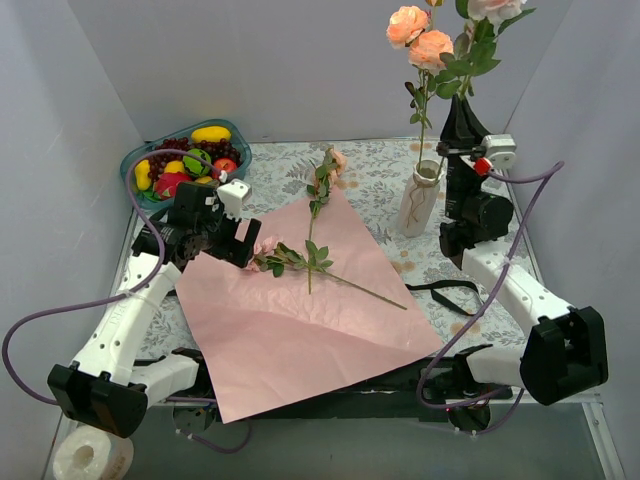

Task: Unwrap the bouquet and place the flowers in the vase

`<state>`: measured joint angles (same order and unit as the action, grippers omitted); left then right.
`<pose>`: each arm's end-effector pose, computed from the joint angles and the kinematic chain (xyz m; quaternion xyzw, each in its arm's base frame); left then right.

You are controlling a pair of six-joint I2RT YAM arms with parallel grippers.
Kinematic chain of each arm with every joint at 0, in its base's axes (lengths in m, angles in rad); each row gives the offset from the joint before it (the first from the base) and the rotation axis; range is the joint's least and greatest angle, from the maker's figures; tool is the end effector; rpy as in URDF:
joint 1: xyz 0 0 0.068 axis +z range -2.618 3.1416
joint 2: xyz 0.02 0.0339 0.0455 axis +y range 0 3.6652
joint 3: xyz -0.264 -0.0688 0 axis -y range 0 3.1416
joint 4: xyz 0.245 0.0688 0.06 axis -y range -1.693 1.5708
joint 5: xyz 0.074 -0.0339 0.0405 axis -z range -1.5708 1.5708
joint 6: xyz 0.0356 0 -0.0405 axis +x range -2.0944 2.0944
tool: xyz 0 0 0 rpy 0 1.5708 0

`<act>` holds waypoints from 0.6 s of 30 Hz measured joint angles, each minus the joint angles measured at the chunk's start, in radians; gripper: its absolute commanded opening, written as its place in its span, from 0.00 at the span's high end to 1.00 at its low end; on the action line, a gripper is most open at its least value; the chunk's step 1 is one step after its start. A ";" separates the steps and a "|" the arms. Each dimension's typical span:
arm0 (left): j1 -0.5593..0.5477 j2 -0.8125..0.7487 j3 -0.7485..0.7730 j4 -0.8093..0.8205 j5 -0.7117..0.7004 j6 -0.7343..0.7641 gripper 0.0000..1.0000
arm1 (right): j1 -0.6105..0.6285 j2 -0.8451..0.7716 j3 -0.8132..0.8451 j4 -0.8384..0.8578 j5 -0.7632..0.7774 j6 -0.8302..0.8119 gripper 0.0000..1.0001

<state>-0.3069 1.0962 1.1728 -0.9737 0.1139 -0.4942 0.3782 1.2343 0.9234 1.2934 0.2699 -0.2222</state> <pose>0.1964 -0.0665 0.3414 -0.0694 0.9399 -0.1781 0.2829 0.2308 0.0815 0.4350 0.0380 0.3125 0.0350 0.9485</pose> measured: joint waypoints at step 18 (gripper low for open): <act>0.000 0.116 -0.003 0.068 0.010 0.048 0.02 | -0.095 0.145 -0.053 -0.010 -0.061 0.111 0.99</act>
<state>-0.3069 1.2121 1.1694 -0.9058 0.1234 -0.4461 0.2836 1.3788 0.8700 1.2835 0.2085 -0.1112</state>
